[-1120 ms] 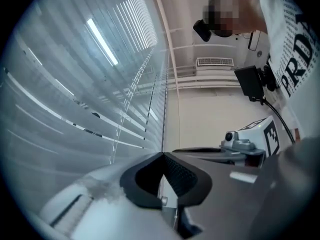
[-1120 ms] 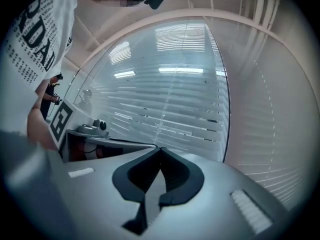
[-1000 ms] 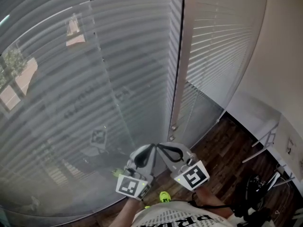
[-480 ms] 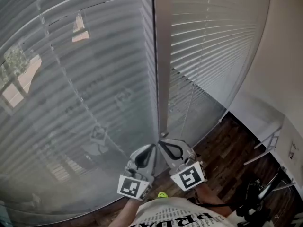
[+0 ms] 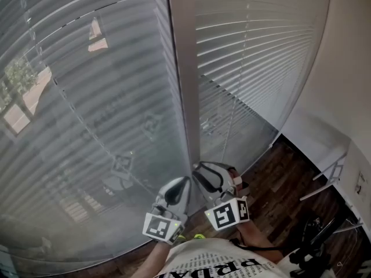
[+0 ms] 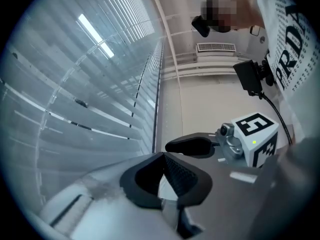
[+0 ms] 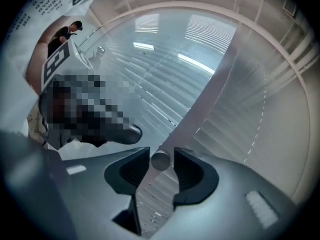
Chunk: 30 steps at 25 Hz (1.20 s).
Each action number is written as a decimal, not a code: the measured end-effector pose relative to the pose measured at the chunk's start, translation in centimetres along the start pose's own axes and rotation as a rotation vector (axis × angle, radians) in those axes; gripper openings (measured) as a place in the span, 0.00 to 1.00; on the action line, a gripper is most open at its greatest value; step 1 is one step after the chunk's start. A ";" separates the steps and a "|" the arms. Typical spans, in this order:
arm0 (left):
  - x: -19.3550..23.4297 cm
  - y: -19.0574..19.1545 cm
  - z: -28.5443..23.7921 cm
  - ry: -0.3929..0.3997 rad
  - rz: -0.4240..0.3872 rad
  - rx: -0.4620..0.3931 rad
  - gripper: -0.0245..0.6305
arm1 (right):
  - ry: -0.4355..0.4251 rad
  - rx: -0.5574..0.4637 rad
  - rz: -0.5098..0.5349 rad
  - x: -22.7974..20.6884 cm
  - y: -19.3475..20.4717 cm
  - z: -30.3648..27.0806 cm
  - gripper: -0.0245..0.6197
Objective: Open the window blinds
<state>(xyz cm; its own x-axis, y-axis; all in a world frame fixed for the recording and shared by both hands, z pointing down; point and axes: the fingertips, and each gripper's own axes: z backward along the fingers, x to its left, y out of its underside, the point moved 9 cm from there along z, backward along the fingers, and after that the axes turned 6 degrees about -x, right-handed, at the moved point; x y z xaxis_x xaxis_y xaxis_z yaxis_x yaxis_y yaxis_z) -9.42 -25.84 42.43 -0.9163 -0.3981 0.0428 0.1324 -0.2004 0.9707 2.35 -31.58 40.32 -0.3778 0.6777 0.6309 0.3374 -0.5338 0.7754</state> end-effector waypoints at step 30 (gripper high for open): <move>0.5 -0.3 0.8 0.073 -0.004 -0.008 0.02 | 0.040 0.043 -0.015 0.3 0.9 -1.0 0.24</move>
<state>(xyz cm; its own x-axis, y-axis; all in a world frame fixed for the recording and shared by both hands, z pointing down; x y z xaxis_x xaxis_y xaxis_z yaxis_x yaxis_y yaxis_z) -10.20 -25.24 42.35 -0.8867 -0.4618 0.0216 0.1323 -0.2087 0.9690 1.62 -32.36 41.27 -0.4170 0.6640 0.6207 0.3682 -0.5009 0.7832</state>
